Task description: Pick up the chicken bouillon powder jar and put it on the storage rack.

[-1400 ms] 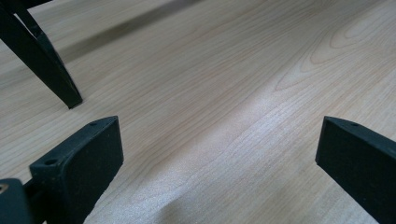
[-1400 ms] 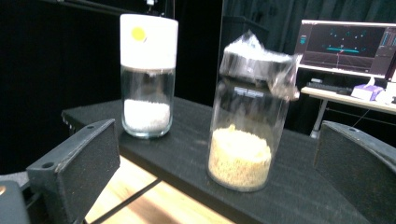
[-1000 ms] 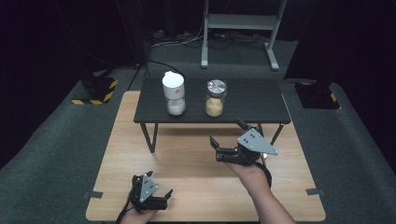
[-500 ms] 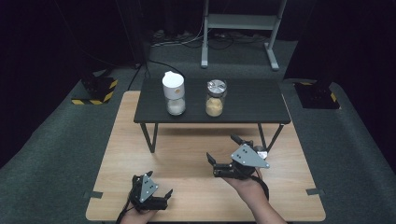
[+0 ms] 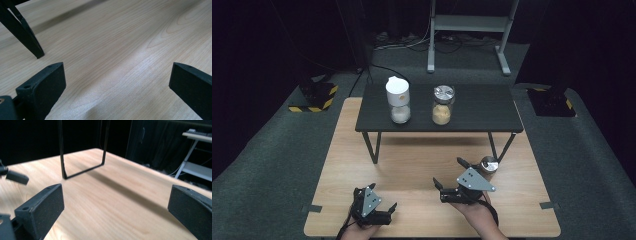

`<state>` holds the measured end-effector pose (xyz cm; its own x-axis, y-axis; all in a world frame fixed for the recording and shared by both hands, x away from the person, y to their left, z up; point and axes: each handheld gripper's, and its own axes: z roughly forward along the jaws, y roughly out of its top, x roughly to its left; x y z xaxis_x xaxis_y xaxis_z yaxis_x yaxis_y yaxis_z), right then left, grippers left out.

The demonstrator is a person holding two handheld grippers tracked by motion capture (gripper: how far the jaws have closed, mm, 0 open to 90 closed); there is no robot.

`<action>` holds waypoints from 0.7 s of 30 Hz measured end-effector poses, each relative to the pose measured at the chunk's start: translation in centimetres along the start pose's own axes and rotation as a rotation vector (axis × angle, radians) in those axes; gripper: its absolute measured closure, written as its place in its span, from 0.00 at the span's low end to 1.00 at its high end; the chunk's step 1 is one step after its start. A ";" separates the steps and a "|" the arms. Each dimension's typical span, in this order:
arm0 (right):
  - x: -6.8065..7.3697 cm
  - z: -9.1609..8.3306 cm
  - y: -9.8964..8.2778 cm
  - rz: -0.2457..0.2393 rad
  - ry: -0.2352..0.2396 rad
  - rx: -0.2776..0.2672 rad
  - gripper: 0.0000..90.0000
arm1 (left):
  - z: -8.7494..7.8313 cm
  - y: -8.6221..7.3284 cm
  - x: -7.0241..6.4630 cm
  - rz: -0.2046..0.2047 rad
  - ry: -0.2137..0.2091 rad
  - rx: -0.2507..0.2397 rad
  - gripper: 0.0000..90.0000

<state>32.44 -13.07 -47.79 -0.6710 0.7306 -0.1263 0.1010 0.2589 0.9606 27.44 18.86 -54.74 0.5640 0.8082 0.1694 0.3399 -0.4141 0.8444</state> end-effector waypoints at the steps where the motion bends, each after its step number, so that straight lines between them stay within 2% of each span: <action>1: 0.1 0.0 -0.3 0.000 0.002 0.006 0.00 | 0.0 0.0 0.0 0.001 0.000 0.000 0.01; 13: 1.1 0.1 -4.0 0.004 0.023 0.081 0.00 | 0.0 0.0 0.0 -0.003 -0.002 0.000 0.01; 21: 1.5 0.3 -6.1 -0.021 0.021 0.153 0.00 | 0.0 0.0 0.1 -0.004 -0.010 0.001 0.01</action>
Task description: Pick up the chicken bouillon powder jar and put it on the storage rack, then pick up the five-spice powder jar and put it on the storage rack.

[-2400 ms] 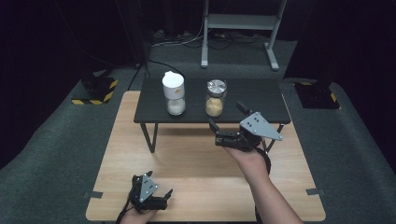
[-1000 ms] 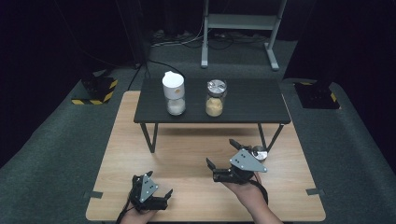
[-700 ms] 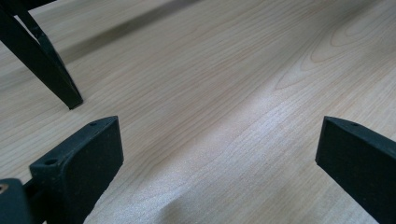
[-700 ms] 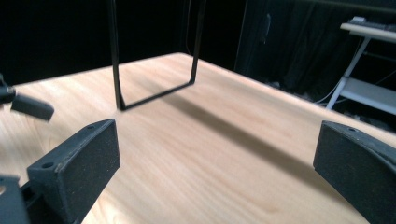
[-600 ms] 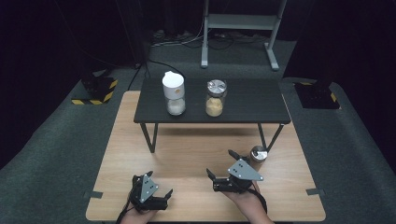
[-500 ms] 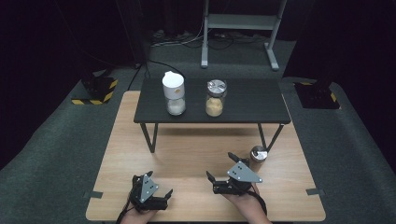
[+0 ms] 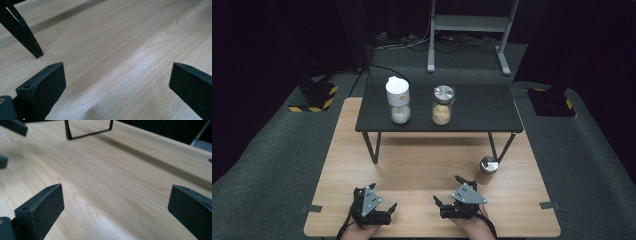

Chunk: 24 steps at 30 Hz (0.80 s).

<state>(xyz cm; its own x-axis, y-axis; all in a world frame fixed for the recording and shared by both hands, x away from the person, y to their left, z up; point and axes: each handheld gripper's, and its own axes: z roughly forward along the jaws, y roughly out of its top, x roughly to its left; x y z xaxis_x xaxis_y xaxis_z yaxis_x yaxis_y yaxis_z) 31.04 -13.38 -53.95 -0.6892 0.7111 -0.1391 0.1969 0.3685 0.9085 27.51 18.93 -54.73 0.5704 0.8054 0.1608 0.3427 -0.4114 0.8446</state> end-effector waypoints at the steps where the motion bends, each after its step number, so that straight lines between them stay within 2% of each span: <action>1: 0.0 0.0 -0.2 -0.003 -0.001 0.006 0.00 | 0.0 0.0 0.0 0.001 0.001 -0.001 0.01; 3: 0.2 0.1 -0.4 -0.017 -0.007 0.030 0.00 | 0.0 0.0 -0.1 0.006 0.004 -0.005 0.01; 8: 1.0 0.3 -0.4 -0.107 -0.022 0.057 0.00 | -0.1 0.0 -0.2 0.015 0.011 -0.005 0.01; 12: 1.3 0.2 -0.5 -0.136 -0.022 0.063 0.00 | 0.0 0.0 -0.4 0.036 0.013 0.006 0.01; 18: 1.1 0.1 -0.5 -0.118 -0.006 0.061 0.00 | 0.1 0.1 -0.6 0.052 0.023 0.012 0.01; 24: 0.9 0.0 -0.4 -0.085 0.004 0.026 0.00 | 0.0 0.0 -0.5 0.049 0.019 0.007 0.01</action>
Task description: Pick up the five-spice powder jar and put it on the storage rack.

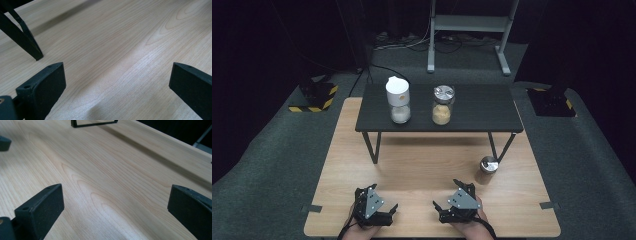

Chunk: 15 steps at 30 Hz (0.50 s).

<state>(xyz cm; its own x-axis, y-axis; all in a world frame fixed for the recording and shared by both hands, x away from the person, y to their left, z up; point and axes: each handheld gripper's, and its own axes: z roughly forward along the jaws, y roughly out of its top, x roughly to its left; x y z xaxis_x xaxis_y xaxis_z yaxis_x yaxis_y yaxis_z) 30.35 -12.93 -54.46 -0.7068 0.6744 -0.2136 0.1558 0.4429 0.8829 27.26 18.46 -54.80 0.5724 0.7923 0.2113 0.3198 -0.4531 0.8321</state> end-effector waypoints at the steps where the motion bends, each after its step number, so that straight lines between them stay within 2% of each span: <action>1: 0.0 0.0 0.1 -0.002 0.002 -0.007 0.00 | 0.0 0.0 0.0 -0.004 0.001 -0.005 0.01; 10: 0.4 -0.7 1.0 -0.018 0.017 -0.047 0.00 | 0.0 0.0 0.1 -0.017 0.003 -0.003 0.01; 15: 0.4 -1.4 1.6 -0.004 0.029 -0.081 0.00 | -0.1 -0.1 0.1 -0.016 0.005 -0.004 0.01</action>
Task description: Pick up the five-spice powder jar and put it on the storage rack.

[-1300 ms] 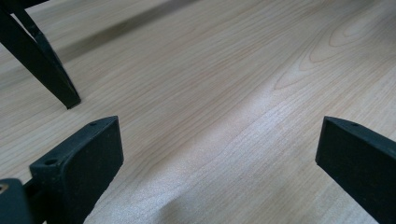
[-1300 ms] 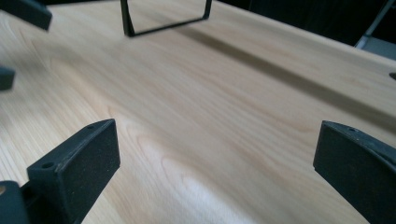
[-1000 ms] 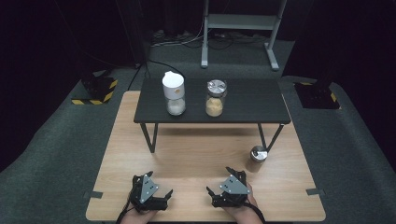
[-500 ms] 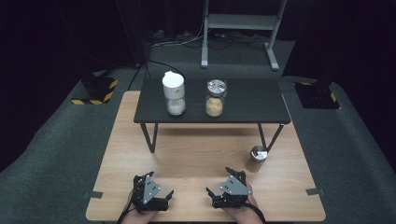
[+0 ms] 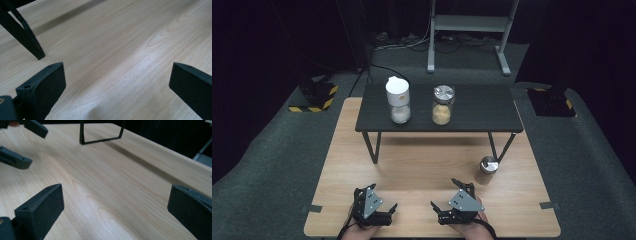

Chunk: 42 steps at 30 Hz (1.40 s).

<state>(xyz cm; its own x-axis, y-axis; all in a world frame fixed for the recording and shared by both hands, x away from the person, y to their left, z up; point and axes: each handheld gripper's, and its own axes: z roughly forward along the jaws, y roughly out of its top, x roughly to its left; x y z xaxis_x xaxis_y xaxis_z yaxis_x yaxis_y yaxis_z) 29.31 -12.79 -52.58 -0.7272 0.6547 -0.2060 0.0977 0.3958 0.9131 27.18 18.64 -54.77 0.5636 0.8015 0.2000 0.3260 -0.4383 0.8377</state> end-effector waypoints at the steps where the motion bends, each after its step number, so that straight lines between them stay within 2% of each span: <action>1: 0.0 -0.1 0.1 0.000 -0.001 -0.006 0.00 | 0.0 0.0 0.0 0.002 0.001 0.002 0.01; 11: -0.7 -2.1 1.0 0.028 -0.008 -0.058 0.00 | -0.1 0.0 -0.1 0.005 0.003 0.004 0.01; 28: -2.8 -4.7 1.6 0.060 -0.065 -0.089 0.00 | -0.1 -0.1 0.1 -0.008 -0.006 -0.004 0.01; 42: -4.6 -6.7 1.5 0.084 -0.109 -0.107 0.00 | -0.1 -0.1 0.1 -0.007 -0.008 -0.001 0.01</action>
<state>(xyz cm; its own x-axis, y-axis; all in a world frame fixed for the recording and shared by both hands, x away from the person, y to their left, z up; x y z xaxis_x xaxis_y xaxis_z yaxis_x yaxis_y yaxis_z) 28.24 -19.54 -47.95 -0.6412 0.7508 -0.1586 0.0780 0.2694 0.9599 27.17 18.77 -54.77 0.5677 0.8010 0.1901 0.3294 -0.4326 0.8393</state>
